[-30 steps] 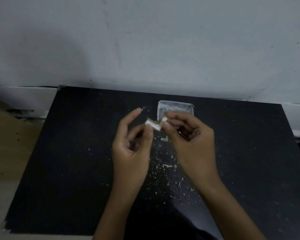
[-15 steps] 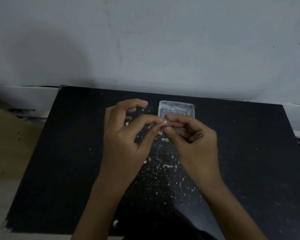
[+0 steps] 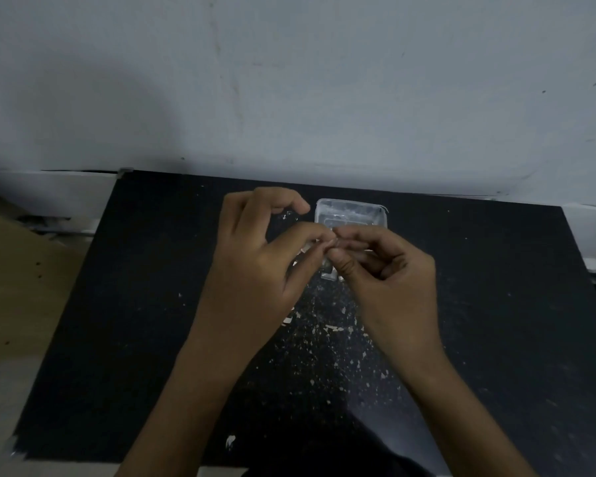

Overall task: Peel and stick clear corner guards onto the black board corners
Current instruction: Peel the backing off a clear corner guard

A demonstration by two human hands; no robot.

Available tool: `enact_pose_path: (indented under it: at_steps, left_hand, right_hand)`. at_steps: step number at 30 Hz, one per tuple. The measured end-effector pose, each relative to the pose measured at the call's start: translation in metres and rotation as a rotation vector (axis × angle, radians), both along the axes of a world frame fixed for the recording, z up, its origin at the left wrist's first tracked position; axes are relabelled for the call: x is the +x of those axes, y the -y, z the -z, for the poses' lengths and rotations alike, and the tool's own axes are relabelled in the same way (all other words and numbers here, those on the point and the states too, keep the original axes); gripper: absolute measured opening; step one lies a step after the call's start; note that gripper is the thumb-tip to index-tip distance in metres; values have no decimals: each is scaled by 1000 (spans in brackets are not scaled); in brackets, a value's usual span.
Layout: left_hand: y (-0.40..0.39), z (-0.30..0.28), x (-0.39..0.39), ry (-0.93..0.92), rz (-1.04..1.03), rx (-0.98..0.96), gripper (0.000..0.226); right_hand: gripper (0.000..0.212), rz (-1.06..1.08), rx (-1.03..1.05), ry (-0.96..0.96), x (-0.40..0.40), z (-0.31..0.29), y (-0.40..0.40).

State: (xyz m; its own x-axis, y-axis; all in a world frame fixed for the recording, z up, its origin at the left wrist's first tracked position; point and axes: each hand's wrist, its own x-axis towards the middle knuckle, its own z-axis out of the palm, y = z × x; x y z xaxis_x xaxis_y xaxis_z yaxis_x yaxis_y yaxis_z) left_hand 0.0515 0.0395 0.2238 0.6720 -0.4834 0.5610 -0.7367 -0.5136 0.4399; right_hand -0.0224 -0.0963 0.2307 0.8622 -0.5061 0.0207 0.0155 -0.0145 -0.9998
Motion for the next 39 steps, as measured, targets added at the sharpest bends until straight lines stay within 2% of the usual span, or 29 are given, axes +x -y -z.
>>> enact_pose_path:
  at_steps: [7, 13, 20, 23, 30, 39]
  left_hand:
    - [6, 11, -3, -15, 9, 46, 23]
    - [11, 16, -6, -16, 15, 116, 23]
    - [13, 23, -10, -244, 69, 10, 26]
    - [11, 22, -10, -285, 63, -11, 25]
    - [5, 16, -6, -212, 51, 6, 19]
    - [5, 9, 9, -25, 120, 154, 23]
  right_hand:
    - [20, 36, -10, -16, 1, 4, -1]
    - [19, 0, 20, -36, 0, 6, 2]
    - [19, -10, 117, -69, -1, 9, 2]
    - [19, -6, 127, -73, -2, 10, 2]
    - [21, -19, 50, -73, -4, 8, 1]
    - [21, 22, -53, -58, -4, 4, 5]
